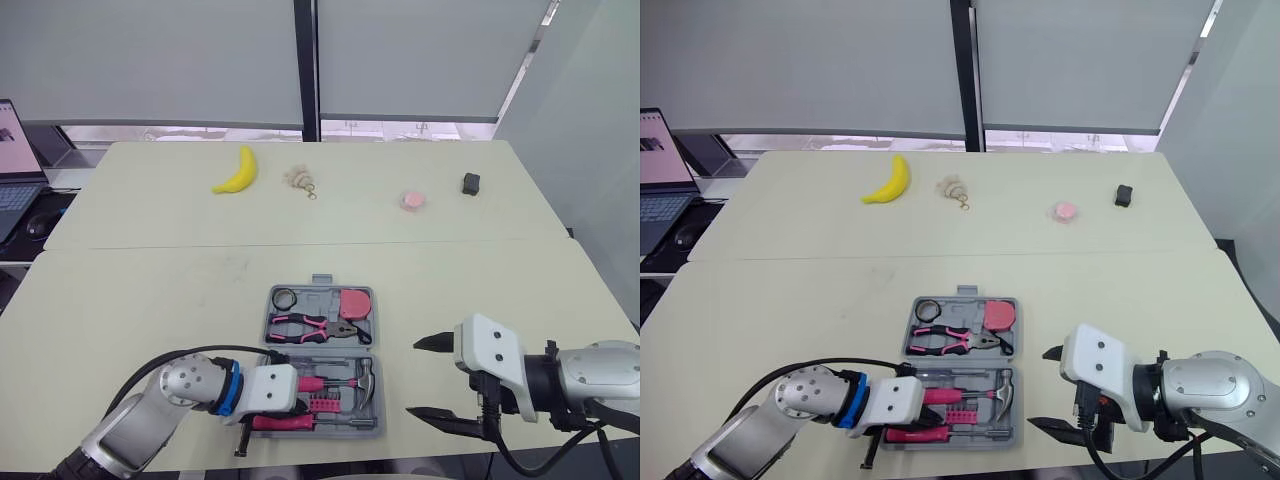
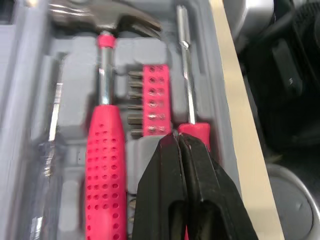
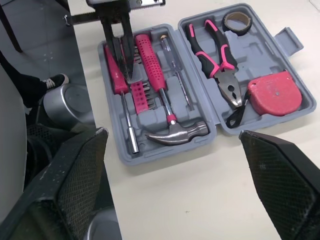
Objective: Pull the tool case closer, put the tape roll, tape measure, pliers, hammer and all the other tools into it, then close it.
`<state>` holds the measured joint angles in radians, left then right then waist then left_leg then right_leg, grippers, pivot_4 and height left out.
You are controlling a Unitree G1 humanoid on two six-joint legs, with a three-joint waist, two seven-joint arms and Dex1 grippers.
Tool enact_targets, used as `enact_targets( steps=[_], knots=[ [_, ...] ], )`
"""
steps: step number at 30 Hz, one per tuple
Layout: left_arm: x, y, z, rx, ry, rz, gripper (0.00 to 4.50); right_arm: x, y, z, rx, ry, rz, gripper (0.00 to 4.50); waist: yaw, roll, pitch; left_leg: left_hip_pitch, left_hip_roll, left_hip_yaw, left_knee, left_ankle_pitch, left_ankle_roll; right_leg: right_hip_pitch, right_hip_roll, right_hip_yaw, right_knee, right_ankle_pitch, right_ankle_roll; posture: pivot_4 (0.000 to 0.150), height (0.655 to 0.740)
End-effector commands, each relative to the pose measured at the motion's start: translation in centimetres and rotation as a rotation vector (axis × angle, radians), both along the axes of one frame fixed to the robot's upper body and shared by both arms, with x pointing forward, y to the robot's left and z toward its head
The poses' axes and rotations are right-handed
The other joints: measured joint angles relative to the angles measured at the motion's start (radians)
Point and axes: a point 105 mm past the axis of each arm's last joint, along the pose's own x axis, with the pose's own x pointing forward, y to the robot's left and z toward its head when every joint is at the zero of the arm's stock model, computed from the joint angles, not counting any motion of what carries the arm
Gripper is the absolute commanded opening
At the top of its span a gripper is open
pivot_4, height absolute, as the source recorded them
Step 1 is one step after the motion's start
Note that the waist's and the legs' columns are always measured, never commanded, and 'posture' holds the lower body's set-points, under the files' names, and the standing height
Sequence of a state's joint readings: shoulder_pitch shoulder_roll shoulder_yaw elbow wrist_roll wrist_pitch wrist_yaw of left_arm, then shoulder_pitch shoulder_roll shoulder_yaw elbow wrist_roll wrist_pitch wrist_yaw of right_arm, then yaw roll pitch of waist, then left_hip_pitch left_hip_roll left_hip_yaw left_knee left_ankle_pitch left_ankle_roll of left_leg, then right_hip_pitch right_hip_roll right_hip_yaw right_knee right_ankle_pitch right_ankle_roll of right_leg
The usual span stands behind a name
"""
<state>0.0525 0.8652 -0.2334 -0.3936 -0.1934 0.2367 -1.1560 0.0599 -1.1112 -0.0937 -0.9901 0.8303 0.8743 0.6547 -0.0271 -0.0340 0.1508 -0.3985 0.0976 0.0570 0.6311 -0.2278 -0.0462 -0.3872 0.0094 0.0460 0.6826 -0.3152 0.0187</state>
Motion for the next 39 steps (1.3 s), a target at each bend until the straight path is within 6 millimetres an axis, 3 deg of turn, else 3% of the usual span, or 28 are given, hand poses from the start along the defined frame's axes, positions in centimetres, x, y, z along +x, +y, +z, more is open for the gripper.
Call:
enact_targets(
  steps=[1, 5, 8, 10, 17, 23, 31, 39],
  knots=[
    [1.8, 2.0, 3.7, -0.123, -0.050, 0.073, 0.05, 1.7, -0.4, 0.8, 0.012, -0.137, -0.024, 4.50, 0.000, 0.000, 0.000, 0.000, 0.000, 0.000, 0.000, 0.000, 0.000, 0.000, 0.000, 0.000, 0.000, 0.000, 0.000, 0.150, 0.7400],
    [5.2, 5.4, 5.2, -0.143, -0.154, 0.232, 0.05, 3.3, -1.1, -0.5, 0.011, -0.181, -0.058, 4.50, 0.000, 0.000, 0.000, 0.000, 0.000, 0.000, 0.000, 0.000, 0.000, 0.000, 0.000, -0.001, 0.000, 0.000, 0.000, 0.150, 0.7400],
    [7.4, 8.3, 4.1, -0.098, -0.200, 0.345, 0.00, 4.5, -1.6, -2.7, -0.006, -0.183, -0.071, 3.88, 0.000, 0.000, 0.000, 0.000, -0.001, 0.001, 0.000, 0.000, 0.000, 0.000, 0.001, -0.001, 0.000, 0.000, 0.000, 0.150, 0.7400],
    [7.7, 9.5, 2.6, -0.050, -0.205, 0.348, 0.00, 5.2, -1.7, -4.3, -0.026, -0.172, -0.075, 3.24, -0.001, 0.000, 0.000, 0.000, -0.001, 0.002, 0.000, 0.000, 0.000, 0.000, 0.001, -0.002, -0.001, 0.003, -0.004, 0.150, 0.7400],
    [7.1, 10.4, -0.7, 0.028, -0.200, 0.296, 0.00, 6.3, -0.4, -8.6, -0.048, -0.121, -0.045, 1.28, -0.001, -0.001, 0.000, 0.000, 0.000, 0.002, 0.000, 0.000, 0.000, -0.002, 0.002, -0.002, 0.000, 0.003, -0.005, 0.150, 0.7400],
    [6.2, 9.1, -2.0, 0.017, -0.174, 0.258, 0.00, 6.7, 0.7, -10.4, -0.049, -0.081, -0.025, 0.05, 0.001, -0.001, 0.000, 0.000, 0.001, 0.002, 0.000, 0.000, 0.000, -0.002, 0.002, -0.002, 0.003, 0.003, -0.005, 0.150, 0.7400],
    [5.3, 7.4, -2.7, 0.004, -0.159, 0.230, 0.00, 7.1, 1.6, -11.1, -0.046, -0.069, -0.006, 0.05, 0.000, 0.000, 0.000, 0.002, 0.001, 0.002, 0.004, 0.000, 0.000, -0.002, 0.003, -0.002, 0.010, 0.003, -0.006, 0.150, 0.7400],
    [5.1, 7.0, -3.1, 0.012, -0.182, 0.229, 0.00, 7.2, 2.6, -11.7, -0.035, -0.054, 0.010, 0.05, 0.000, 0.000, 0.000, 0.002, 0.001, 0.002, 0.010, 0.000, 0.000, -0.002, 0.003, -0.001, 0.014, 0.003, -0.005, 0.150, 0.7400]
  ],
)
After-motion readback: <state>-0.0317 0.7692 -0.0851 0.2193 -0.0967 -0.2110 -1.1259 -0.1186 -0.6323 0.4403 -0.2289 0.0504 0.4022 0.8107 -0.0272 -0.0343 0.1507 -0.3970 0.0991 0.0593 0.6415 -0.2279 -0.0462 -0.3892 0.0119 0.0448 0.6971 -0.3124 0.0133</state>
